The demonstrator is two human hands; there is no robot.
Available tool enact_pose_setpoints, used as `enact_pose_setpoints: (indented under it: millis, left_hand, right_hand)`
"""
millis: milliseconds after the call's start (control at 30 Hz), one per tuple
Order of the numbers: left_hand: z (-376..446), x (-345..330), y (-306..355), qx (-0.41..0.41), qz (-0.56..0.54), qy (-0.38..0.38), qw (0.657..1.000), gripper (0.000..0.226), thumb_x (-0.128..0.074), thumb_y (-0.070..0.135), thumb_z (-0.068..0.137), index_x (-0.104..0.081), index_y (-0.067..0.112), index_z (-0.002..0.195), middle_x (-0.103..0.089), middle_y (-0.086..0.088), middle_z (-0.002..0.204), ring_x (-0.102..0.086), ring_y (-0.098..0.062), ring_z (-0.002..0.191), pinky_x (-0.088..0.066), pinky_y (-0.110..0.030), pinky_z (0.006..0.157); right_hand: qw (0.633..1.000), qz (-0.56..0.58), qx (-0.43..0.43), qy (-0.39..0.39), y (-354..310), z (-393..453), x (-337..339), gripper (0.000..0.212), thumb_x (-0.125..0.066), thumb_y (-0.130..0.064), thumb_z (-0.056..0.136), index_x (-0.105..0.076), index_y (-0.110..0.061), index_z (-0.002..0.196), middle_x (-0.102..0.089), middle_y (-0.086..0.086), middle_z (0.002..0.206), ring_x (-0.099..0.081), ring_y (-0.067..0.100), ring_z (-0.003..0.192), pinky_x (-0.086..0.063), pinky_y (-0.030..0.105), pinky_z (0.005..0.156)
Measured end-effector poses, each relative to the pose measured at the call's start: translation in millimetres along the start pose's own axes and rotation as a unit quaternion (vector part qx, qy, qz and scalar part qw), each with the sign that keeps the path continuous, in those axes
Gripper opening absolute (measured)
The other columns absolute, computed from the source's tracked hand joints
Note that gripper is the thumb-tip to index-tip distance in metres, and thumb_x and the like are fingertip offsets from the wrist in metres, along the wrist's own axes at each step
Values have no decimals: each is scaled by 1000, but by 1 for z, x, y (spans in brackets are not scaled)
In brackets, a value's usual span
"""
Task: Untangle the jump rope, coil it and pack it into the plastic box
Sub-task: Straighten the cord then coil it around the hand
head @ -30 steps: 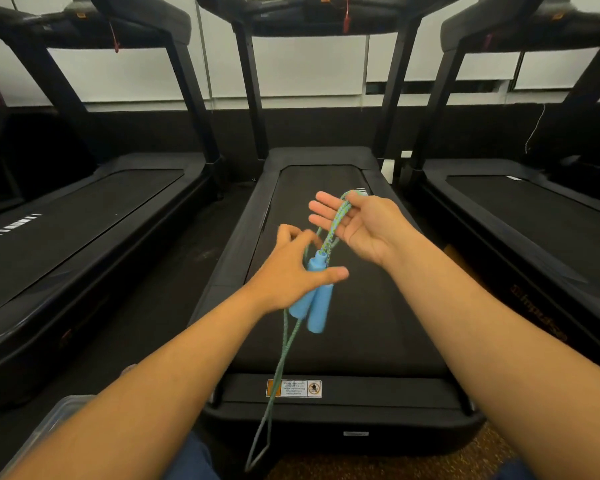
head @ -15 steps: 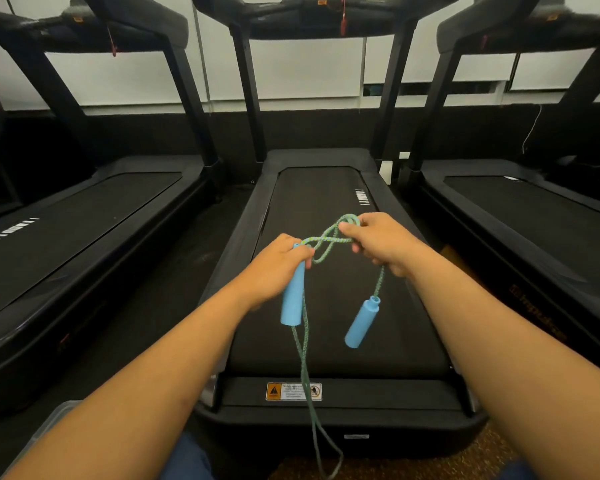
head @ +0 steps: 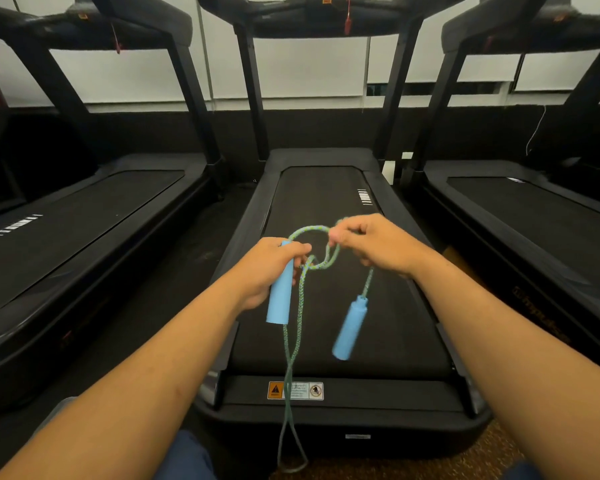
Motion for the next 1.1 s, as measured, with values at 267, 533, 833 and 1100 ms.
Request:
enact_pose_setpoints:
  millis: [267, 533, 833, 1100]
  left_hand:
    - [-9, -13, 6, -21, 164, -33, 986, 34, -68, 29, 94, -55, 12, 68, -51, -14, 74, -48, -23, 71, -40, -37, 71]
    - [-21, -27, 31, -47, 62, -86, 993, 26, -66, 19, 97, -57, 5, 77, -60, -10, 68, -53, -18, 52, -49, -35, 57]
    - [-36, -38, 63, -109, -199, -212, 950, 32, -56, 0, 92, -63, 5, 123, -71, -12, 101, -69, -15, 78, -59, -28, 72]
    - [-19, 8, 54, -161, -94, -119, 975, 64, -51, -5, 80, -52, 13, 141, -59, -5, 147, -52, -17, 140, -38, -43, 119]
  right_hand:
    - [965, -148, 69, 207, -10, 6, 32, 17, -60, -34, 100, -66, -25, 87, -49, -3, 116, -52, 6, 103, -38, 17, 87]
    - [961, -141, 48, 232, 3, 9, 25, 28, -51, -42, 102, -56, -26, 79, -62, 2, 68, -57, 20, 69, -43, 37, 67]
    - [997, -59, 43, 15, 20, 9, -57, 42, -41, -63, 94, -65, -30, 101, -71, 4, 98, -67, 21, 90, -53, 44, 83]
    - [976, -127, 30, -176, -25, -23, -97, 37, -38, -43, 107, -53, -21, 82, -51, -9, 61, -45, 5, 54, -42, 25, 63]
Point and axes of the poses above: each hand's wrist, its own z-axis towards the middle knuckle, its own x-axis out of the back of the hand, y = z × x, the point moved 9 cm from there along z, towards the middle knuckle
